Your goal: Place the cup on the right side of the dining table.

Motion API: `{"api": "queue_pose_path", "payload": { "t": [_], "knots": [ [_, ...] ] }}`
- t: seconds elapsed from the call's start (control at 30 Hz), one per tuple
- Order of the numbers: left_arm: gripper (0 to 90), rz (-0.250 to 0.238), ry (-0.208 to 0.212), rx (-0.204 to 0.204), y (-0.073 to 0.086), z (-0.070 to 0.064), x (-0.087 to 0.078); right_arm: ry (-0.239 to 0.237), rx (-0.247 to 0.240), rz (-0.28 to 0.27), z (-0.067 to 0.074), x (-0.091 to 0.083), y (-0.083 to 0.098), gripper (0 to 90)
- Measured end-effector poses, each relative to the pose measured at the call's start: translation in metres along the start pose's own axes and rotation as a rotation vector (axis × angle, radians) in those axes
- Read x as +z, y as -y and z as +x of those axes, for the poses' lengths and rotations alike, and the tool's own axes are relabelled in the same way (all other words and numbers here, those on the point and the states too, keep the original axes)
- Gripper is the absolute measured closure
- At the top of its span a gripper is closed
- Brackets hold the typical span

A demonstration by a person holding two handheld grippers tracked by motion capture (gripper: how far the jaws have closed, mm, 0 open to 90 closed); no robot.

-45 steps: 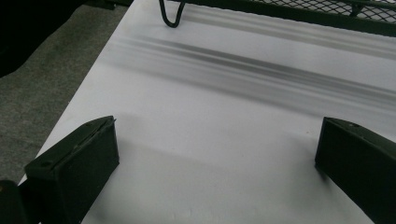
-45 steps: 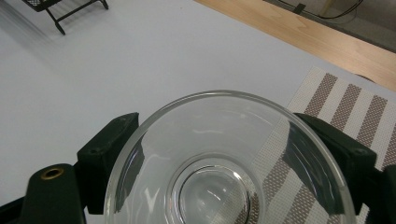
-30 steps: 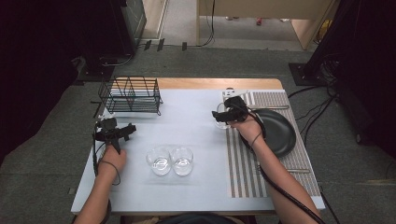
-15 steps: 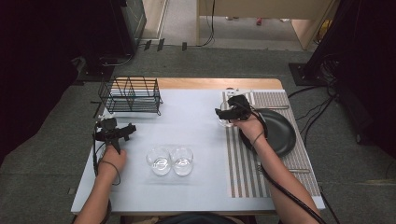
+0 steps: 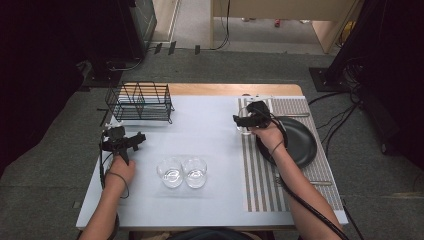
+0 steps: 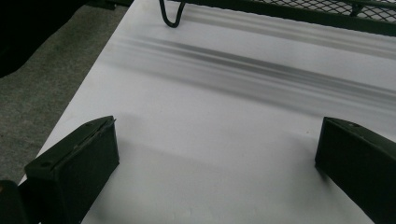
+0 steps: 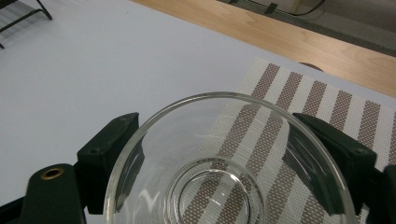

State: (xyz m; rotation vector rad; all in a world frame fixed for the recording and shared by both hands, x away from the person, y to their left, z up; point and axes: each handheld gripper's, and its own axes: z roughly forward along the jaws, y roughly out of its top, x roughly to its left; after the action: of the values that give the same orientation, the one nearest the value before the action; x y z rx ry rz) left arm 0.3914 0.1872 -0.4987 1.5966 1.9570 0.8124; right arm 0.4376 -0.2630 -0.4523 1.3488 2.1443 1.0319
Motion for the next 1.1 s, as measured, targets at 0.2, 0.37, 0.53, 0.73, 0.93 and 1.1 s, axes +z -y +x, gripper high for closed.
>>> {"api": "queue_pose_path", "payload": {
  "t": [0.2, 0.37, 0.53, 0.73, 0.93, 1.1],
  "knots": [
    [0.0, 0.0, 0.0, 0.0, 0.0, 0.0, 0.0, 0.004, 0.005, -0.005, -0.0018, 0.0007, 0.0002, 18.6],
    [0.0, 0.0, 0.0, 0.0, 0.0, -0.0001, 0.0, 0.011, 0.008, -0.005, -0.003, 0.0008, 0.0003, 18.5],
    [0.0, -0.001, 0.0, 0.0, 0.0001, -0.0001, 0.0, 0.023, 0.028, -0.007, -0.0035, 0.0018, 0.0003, 18.5],
    [0.0, -0.001, 0.0, 0.0, 0.0001, -0.0001, 0.0, 0.039, 0.046, -0.01, -0.0037, 0.0029, 0.0006, 18.4],
    [0.0, -0.001, 0.0, -0.001, 0.0001, -0.0001, -0.0001, 0.048, 0.049, -0.013, -0.0032, 0.0032, 0.0009, 18.4],
    [0.0, -0.001, -0.001, -0.001, 0.0001, -0.0001, -0.0001, 0.048, 0.052, -0.015, -0.003, 0.0035, 0.0011, 18.3]
  ]
}}
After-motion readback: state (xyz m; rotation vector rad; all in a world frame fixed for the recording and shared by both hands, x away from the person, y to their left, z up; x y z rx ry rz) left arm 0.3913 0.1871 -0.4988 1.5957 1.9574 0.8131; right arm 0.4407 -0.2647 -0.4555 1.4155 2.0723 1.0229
